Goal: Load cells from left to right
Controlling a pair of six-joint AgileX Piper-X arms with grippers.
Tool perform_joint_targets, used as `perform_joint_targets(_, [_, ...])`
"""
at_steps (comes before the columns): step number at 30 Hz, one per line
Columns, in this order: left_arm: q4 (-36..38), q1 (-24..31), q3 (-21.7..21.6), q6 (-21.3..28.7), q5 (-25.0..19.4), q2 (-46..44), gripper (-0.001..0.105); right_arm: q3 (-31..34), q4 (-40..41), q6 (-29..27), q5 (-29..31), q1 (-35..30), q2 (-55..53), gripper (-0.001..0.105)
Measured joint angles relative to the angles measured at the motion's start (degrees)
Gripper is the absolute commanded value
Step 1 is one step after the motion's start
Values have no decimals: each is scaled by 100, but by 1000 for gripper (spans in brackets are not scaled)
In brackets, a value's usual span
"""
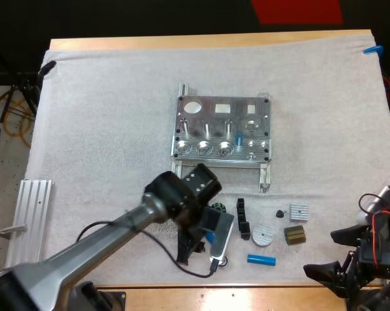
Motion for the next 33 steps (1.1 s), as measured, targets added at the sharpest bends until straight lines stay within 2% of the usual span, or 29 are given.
perform_joint_targets(8, [-317, 0, 0, 0, -26, 681, 52, 0, 0, 0, 0, 0, 0, 89])
perform_joint_targets(13, [-637, 0, 0, 0, -367, 1022, 52, 0, 0, 0, 0, 0, 0, 89])
perform_joint_targets(15, [-722, 0, 18, 0, -632, 1217, 52, 0, 0, 0, 0, 0, 0, 89])
perform_joint_targets(24, [-741, 0, 15, -62, -713, 1524, 51, 0, 0, 0, 0, 0, 0, 89])
perform_joint_targets(25, [-741, 0, 15, -60, -713, 1524, 49, 0, 0, 0, 0, 0, 0, 89])
perform_joint_targets(27, [-774, 0, 15, -90, -725, 1524, 36, 0, 0, 0, 0, 0, 0, 89])
perform_joint_targets(28, [-802, 0, 15, -88, -733, 1524, 34, 0, 0, 0, 0, 0, 0, 89])
perform_joint_targets(30, [-872, 0, -3, -88, -753, 1541, 18, 0, 0, 0, 0, 0, 0, 89])
perform_joint_targets(33, [-885, 0, 0, -88, -758, 1539, 10, 0, 0, 0, 0, 0, 0, 89])
